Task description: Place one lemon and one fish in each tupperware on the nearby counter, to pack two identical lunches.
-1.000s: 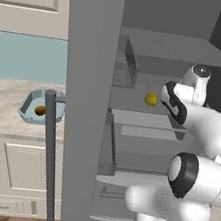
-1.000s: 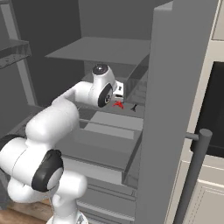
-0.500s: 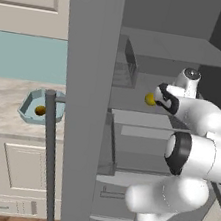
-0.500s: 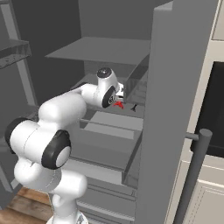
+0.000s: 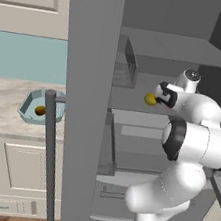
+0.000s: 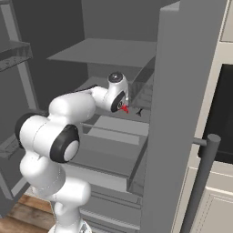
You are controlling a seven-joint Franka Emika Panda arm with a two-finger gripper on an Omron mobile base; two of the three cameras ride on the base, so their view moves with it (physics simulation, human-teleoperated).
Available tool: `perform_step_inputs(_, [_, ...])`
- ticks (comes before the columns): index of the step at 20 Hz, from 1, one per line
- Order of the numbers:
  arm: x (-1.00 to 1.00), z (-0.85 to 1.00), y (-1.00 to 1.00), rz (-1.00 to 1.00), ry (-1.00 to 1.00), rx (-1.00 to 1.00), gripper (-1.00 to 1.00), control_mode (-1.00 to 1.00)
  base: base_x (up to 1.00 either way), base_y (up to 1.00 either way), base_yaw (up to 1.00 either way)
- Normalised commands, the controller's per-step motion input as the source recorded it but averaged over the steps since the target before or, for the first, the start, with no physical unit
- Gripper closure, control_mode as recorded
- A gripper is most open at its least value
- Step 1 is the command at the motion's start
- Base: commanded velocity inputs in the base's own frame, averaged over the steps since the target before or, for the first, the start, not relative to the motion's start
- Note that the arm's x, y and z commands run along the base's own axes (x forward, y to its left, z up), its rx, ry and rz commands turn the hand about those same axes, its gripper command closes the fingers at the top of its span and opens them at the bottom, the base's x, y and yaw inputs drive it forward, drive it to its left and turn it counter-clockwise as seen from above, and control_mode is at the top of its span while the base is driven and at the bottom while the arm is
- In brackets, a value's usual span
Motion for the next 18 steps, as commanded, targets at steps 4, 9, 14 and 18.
perform_step_inputs(4, [0.21,-0.2,0.0,0.0,0.0,0.03,-1.0,-1.0,0.0,0.0,0.0])
perform_step_inputs(9, [0.04,-0.44,0.06,0.0,0.0,0.0,1.0,-1.0,0.0,0.0,0.0])
perform_step_inputs(14, [0.03,-0.36,0.08,0.0,-0.02,-0.01,1.0,-1.0,0.0,0.0,0.0])
perform_step_inputs(18, [-0.15,-0.09,0.0,0.0,-0.02,-0.01,1.0,-1.0,0.0,0.0,0.0])
